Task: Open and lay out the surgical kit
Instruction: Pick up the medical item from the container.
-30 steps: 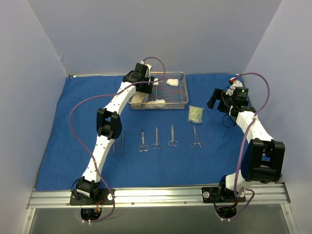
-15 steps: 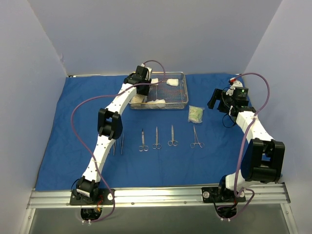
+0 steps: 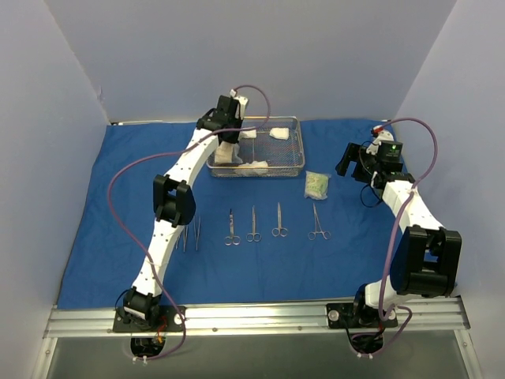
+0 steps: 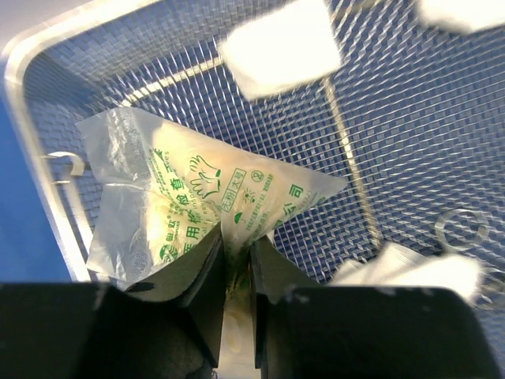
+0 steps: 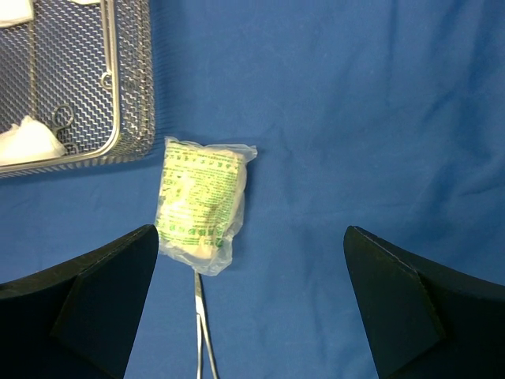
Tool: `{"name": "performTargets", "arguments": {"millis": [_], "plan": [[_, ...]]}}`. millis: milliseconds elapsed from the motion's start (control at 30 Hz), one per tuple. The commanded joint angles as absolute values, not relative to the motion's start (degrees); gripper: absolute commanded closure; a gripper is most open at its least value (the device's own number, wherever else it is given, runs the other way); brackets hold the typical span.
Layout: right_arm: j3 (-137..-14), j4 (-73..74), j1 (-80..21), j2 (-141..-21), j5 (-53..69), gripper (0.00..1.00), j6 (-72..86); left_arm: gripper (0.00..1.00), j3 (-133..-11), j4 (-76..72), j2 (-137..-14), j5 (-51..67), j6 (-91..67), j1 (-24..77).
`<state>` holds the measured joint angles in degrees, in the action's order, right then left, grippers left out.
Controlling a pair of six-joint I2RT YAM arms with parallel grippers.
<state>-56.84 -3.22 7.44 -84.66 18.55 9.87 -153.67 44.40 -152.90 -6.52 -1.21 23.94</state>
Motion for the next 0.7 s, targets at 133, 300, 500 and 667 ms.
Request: {"name": "performTargets", "arguments": {"millis": [133,300,500,667], "plan": [[-58.1,-4.6,6.4,-80.1,21.5,0.00,11.3,0.85,-149.7,37.4,-135.1,-7.4,6.4,27.6],[-58.9,-4.2,5.1,-78.3,22.1,0.00,11.6,0.92,-146.3,38.6,-128.8,-5.1,9.6,31.0],[-59.1,-5.4,1.9,-75.2,24.2,0.00,14.3,0.98,-133.1,37.4,-118.1,-4.6,16.4,37.0],[-57.8,-7.6,-2.5,-71.6,28.8,0.00,15.6,0.98,-114.1,31.3,-107.3,-6.9,22.7,46.1]]}}
